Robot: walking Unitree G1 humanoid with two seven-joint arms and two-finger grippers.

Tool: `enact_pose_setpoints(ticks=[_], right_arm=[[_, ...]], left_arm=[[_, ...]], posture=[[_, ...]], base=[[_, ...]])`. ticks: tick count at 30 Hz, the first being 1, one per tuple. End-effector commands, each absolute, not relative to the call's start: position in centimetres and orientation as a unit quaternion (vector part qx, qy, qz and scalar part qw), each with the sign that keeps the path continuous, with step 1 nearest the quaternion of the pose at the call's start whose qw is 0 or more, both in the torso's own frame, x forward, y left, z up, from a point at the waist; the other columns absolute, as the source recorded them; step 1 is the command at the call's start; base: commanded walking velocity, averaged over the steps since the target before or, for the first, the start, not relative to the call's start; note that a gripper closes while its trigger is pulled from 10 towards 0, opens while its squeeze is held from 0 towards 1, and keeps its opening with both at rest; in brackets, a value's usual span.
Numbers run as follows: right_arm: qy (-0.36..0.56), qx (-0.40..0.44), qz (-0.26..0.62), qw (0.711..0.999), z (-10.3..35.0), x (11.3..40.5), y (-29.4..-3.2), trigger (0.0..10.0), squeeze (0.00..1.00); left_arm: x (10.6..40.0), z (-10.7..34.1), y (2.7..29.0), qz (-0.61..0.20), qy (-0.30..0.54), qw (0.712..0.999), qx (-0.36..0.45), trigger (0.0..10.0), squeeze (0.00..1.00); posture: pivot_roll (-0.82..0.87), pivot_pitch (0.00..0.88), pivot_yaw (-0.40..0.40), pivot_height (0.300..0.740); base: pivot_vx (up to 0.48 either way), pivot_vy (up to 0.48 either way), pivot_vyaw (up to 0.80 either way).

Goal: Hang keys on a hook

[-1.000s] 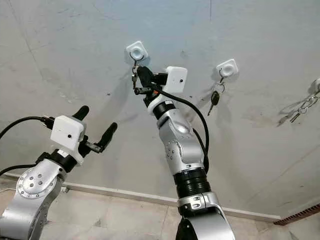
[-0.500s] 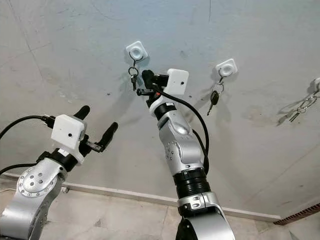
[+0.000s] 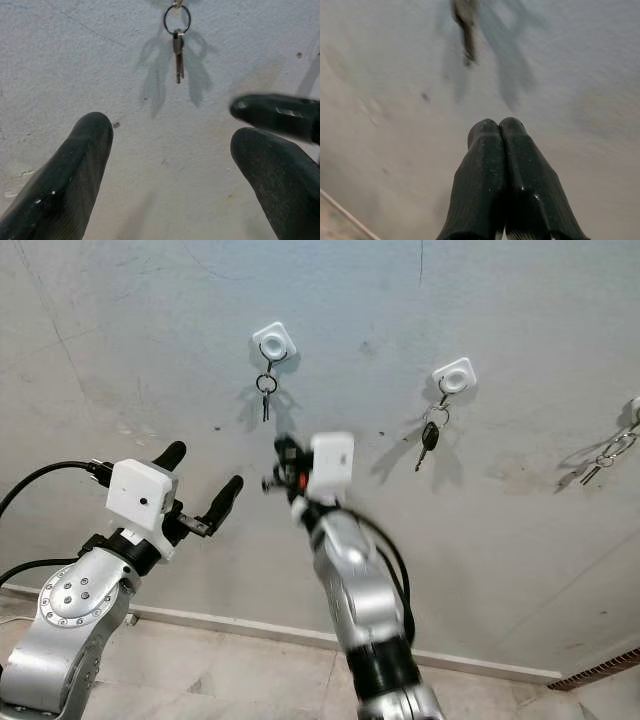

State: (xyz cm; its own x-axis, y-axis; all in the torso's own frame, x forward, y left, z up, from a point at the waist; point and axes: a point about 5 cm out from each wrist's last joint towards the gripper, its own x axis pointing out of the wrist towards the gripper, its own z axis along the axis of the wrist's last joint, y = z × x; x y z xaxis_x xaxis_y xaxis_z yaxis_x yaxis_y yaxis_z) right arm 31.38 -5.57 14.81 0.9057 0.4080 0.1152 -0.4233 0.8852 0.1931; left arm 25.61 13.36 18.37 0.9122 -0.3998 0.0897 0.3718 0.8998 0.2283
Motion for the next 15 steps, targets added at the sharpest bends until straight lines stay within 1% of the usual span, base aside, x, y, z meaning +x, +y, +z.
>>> enact_pose_setpoints(ticks=[1, 8, 10, 11, 14, 15], right_arm=[[-0.057, 0.09, 0.2, 0.974, 15.7, 31.1, -6.8, 10.0, 0.0], [-0.039, 0.017, 0.173, 0.984, 14.1, 28.1, -10.1, 10.0, 0.0], [-0.031, 0.015, 0.168, 0.985, 13.8, 27.6, -10.5, 10.0, 0.0], [-0.024, 0.003, 0.164, 0.986, 13.4, 26.8, -11.1, 10.0, 0.0], [-0.014, -0.008, 0.161, 0.987, 13.1, 25.9, -11.7, 10.0, 0.0], [-0.006, -0.017, 0.16, 0.987, 12.8, 25.2, -12.1, 10.0, 0.0]], left_arm=[[25.5, 18.3, 13.0, -0.208, -0.066, 0.971, 0.102, 10.0, 0.0], [25.5, 18.1, 12.9, -0.209, -0.064, 0.971, 0.098, 10.0, 0.0], [25.6, 18.1, 12.9, -0.209, -0.065, 0.971, 0.097, 10.0, 0.0], [25.6, 18.3, 12.8, -0.208, -0.068, 0.971, 0.096, 10.0, 0.0], [25.7, 18.4, 12.8, -0.207, -0.071, 0.971, 0.094, 10.0, 0.0], [25.7, 18.5, 12.8, -0.207, -0.074, 0.971, 0.092, 10.0, 0.0]], posture=[[0.27, 0.039, -0.101, 0.74], [0.25, 0.034, -0.102, 0.74], [0.24, 0.032, -0.103, 0.74], [0.24, 0.031, -0.103, 0.74], [0.23, 0.028, -0.103, 0.74], [0.23, 0.027, -0.103, 0.74]], base=[[0.0, 0.0, 0.0], [0.0, 0.0, 0.0], [0.0, 0.0, 0.0], [0.0, 0.0, 0.0], [0.0, 0.0, 0.0], [0.0, 0.0, 0.0]])
